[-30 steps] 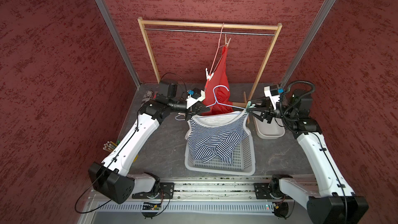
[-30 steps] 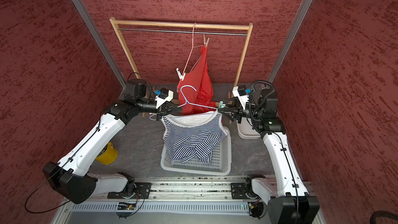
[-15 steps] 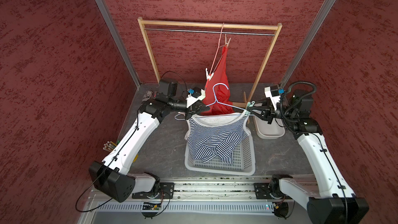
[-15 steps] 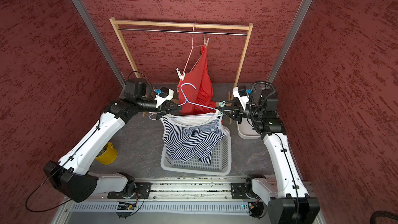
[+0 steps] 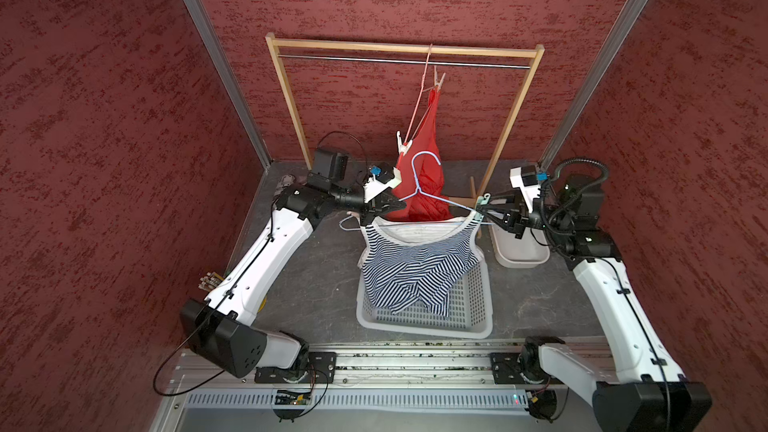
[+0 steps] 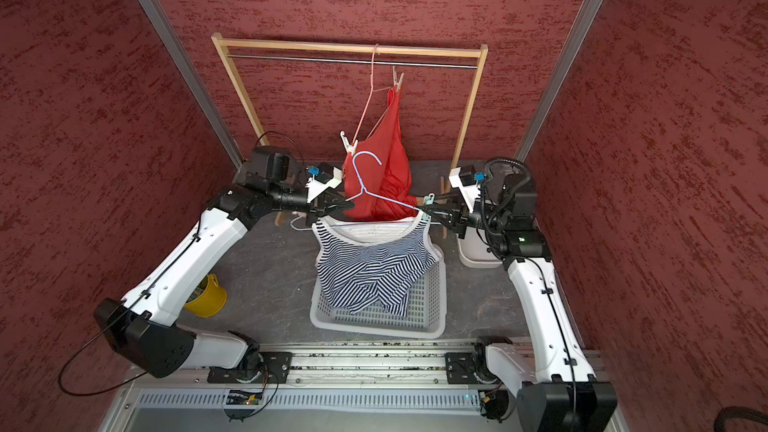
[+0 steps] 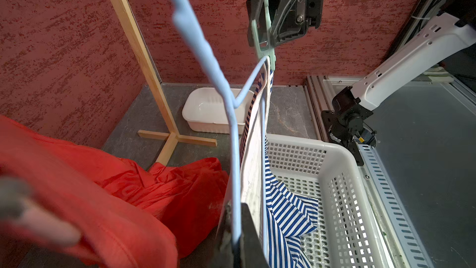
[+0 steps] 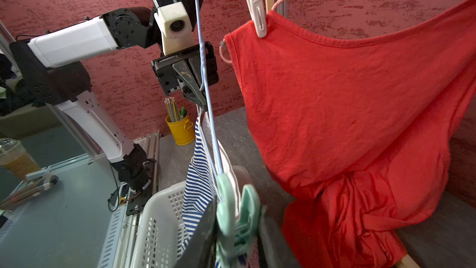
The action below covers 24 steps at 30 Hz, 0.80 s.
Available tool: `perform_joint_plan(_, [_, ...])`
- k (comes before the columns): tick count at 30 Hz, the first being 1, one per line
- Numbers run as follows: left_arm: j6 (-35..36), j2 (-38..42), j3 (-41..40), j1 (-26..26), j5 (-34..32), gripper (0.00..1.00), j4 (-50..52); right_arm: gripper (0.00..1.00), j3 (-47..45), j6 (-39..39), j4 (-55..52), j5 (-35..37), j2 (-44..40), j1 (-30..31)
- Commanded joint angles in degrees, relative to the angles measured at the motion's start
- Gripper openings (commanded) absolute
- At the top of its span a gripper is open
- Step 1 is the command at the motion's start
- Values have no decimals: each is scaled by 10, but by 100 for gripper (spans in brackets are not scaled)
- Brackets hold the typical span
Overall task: Remove the clothespins securing tank tops to the hanger
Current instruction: Remove the clothespin from the hanger.
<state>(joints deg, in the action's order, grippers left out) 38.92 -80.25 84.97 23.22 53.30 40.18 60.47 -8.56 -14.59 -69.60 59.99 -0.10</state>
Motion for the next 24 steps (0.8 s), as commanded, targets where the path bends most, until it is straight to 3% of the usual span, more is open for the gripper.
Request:
perform_joint_plan(1, [15,-7,15,18,-12,0,23,0,-22,34,85,54,-26,4])
perform_joint_plan(8, [23,-12,15,26,-31,0,34,0,-48,62,141,104,-64,4])
perform_joint_plan(24, [35,-14,14,44,-97,0,49,0,-48,97,165,147,-44,-2])
